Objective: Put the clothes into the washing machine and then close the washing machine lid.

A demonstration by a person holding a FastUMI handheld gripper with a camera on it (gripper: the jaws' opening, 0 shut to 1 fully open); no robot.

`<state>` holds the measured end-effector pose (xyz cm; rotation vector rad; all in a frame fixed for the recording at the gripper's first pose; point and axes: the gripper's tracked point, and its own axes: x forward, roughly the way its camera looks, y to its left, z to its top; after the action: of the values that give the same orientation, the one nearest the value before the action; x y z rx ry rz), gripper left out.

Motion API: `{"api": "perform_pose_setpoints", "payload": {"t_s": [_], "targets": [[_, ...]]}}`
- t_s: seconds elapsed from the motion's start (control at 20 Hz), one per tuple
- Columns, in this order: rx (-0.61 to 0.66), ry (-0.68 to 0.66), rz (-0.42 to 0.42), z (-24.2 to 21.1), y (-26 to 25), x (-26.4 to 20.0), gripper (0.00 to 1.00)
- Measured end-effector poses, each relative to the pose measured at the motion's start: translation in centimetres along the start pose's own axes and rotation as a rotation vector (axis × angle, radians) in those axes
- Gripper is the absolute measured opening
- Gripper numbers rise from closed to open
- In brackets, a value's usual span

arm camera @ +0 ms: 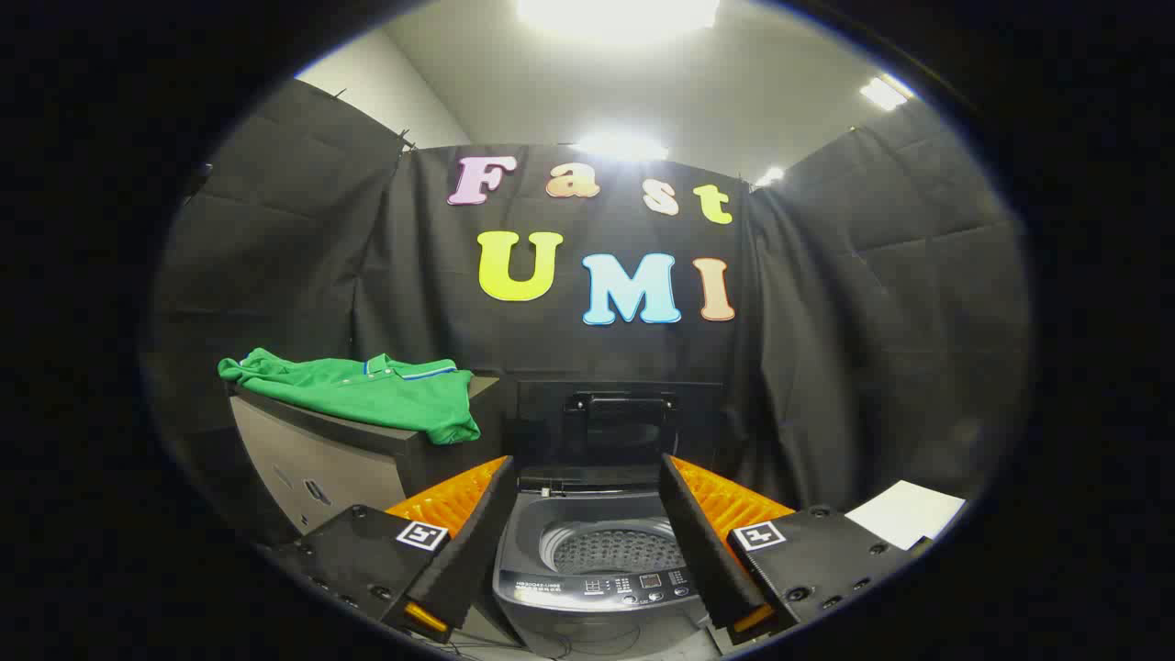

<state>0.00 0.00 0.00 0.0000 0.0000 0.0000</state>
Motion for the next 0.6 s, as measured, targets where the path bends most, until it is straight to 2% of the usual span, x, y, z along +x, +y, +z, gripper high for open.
{"api": "perform_pose_setpoints", "payload": {"t_s": [0.6], "targets": [[0.015,0.001,-0.003,0.0,-0.7,-2.9,0.97]]}}
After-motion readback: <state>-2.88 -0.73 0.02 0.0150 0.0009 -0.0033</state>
